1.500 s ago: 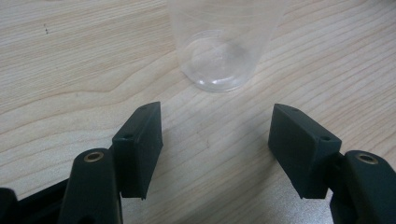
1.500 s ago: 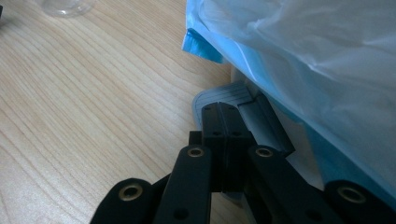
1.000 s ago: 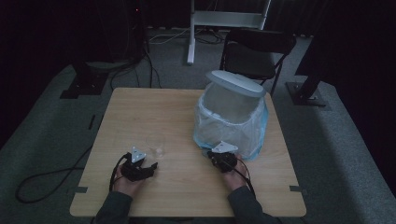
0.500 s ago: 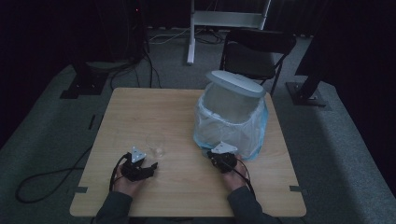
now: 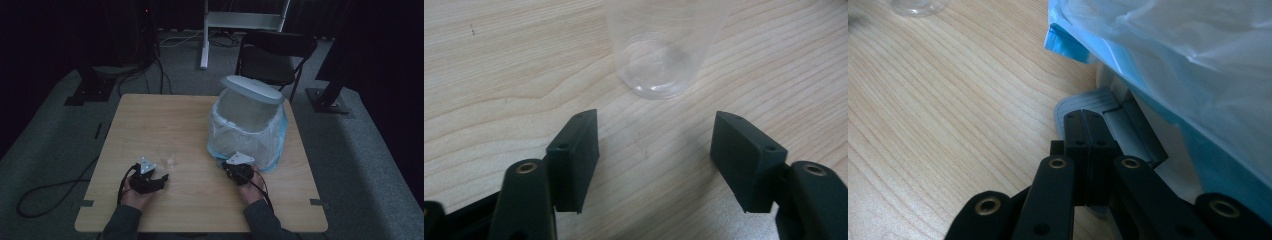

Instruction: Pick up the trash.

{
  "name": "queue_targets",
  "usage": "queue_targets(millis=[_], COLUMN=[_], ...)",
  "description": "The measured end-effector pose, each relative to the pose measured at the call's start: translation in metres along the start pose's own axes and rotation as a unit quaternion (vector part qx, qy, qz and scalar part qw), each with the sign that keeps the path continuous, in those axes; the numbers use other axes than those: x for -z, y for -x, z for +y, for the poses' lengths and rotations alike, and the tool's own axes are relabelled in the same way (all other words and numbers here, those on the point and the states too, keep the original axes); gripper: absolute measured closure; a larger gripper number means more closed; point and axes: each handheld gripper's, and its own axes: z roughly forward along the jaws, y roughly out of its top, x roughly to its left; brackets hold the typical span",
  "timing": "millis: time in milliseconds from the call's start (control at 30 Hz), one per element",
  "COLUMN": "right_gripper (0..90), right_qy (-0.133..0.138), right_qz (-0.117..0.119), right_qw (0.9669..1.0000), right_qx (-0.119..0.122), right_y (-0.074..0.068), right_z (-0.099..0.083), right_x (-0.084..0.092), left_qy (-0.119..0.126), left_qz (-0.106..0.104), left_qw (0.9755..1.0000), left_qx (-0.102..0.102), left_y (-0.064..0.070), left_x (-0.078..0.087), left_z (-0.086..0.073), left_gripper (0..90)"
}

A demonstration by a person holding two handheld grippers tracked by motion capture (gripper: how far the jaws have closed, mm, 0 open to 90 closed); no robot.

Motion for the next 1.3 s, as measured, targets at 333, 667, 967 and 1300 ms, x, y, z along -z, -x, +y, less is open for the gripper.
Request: queue_targets(millis=[333,667,967,1300], right_gripper=[90.0,90.0,90.0,90.0], right_qy=[-0.002,-0.001,-0.001,-0.002], right_qz=[0.000,-0.001,0.000,0.000], right_qw=[1.0000,1.0000,1.0000,1.0000], right_qx=[0.000,0.005,0.005,0.004], right_y=[-0.001,0.000,0.000,0.000], right_z=[0.000,0.000,-0.001,-0.001], right_x=[0.000,0.000,0.000,-0.001], left_qy=[0.000,0.017,0.043,0.071], left_qz=[-0.014,-0.007,-0.003,0.002], left_qw=[0.9994,0.9988,0.9977,0.9965], left_qx=[0.030,0.046,0.052,0.044], left_y=[-0.006,-0.015,-0.023,-0.030], left_x=[0.013,0.032,0.047,0.063], left_z=[0.002,0.011,0.021,0.045], left_gripper=[48.6,56.2,57.4,57.5])
